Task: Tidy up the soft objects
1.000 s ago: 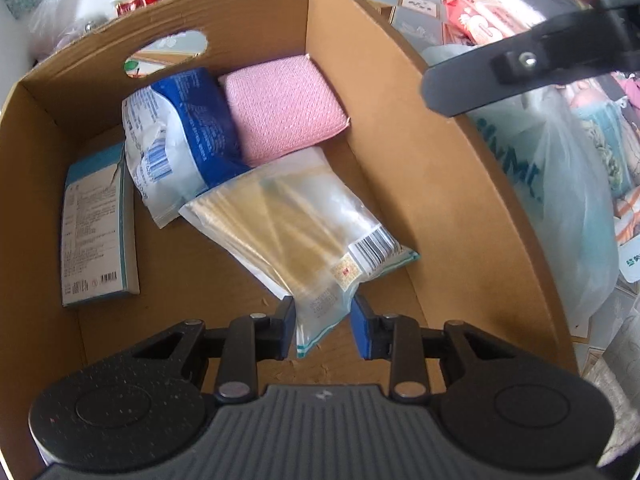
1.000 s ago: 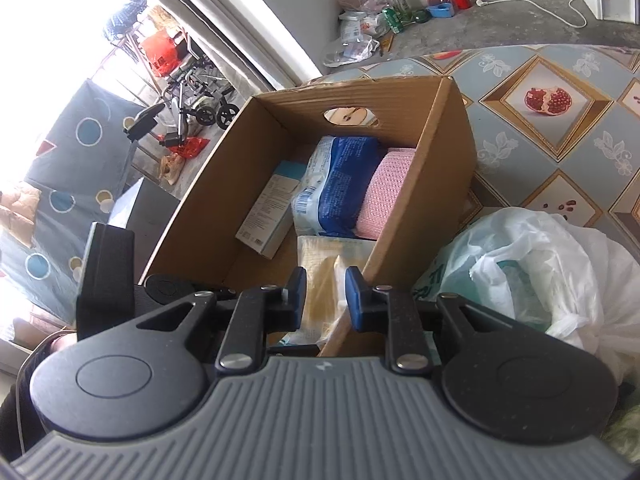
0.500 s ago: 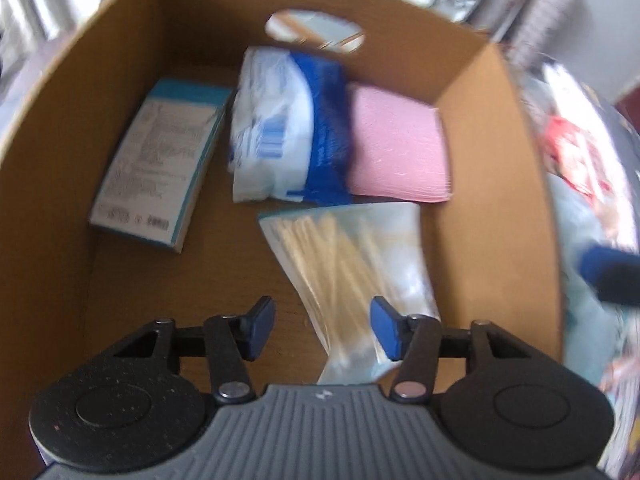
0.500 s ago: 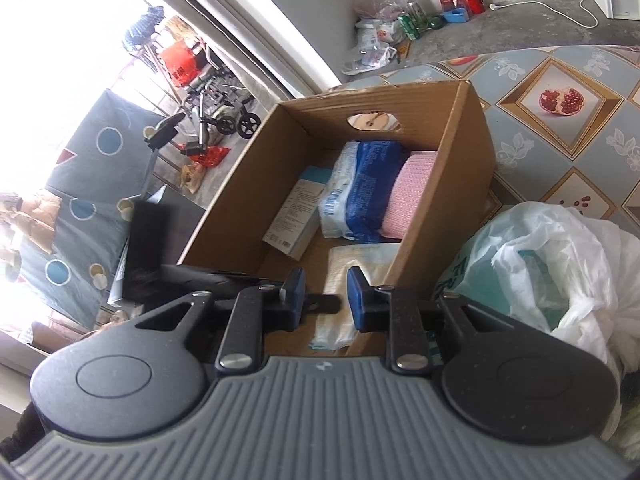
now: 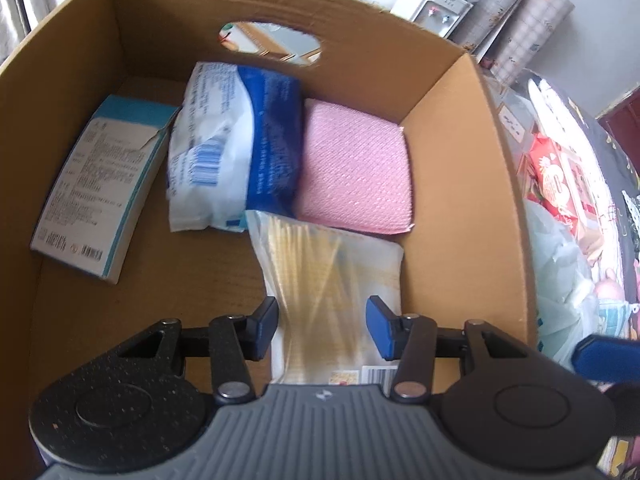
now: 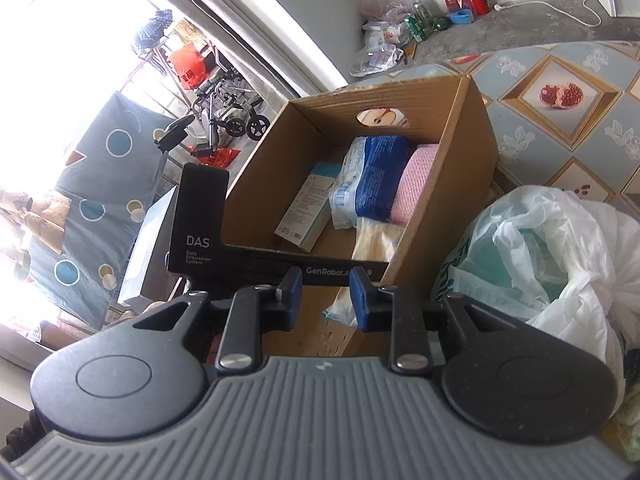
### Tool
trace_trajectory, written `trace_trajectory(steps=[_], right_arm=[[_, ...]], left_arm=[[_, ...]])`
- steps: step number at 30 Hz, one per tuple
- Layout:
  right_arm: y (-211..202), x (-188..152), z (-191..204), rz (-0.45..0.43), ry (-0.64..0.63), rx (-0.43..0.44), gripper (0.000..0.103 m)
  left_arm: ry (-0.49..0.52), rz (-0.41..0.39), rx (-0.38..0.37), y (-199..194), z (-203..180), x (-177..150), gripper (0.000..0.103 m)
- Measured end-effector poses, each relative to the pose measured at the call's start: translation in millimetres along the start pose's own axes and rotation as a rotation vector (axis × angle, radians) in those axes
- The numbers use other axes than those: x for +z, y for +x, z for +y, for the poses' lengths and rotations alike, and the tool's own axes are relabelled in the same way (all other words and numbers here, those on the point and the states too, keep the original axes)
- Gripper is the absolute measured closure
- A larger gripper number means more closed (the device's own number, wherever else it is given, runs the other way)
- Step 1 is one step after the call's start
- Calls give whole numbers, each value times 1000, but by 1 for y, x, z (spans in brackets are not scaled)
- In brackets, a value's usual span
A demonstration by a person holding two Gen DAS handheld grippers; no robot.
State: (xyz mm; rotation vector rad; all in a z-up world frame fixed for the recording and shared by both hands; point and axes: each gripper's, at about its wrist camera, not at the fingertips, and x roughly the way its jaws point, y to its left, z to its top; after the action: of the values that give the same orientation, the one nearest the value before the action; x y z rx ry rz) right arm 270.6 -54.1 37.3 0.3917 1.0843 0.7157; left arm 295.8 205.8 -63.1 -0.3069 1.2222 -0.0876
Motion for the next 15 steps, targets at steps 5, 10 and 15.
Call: trace_trajectory(steps=[5,10,15], right_arm=[[-5,-3,-2,-9,1,2,77],[-15,-6,-2,-38,-1,19,73],[-19,-10,-2,-51,-8,34,72]], left_arm=[[-2,-26,1,-8,0,-4,47],[-3,-97,10,-42,12,-11,39],[-114,-100,127,-74,43,-23,43]])
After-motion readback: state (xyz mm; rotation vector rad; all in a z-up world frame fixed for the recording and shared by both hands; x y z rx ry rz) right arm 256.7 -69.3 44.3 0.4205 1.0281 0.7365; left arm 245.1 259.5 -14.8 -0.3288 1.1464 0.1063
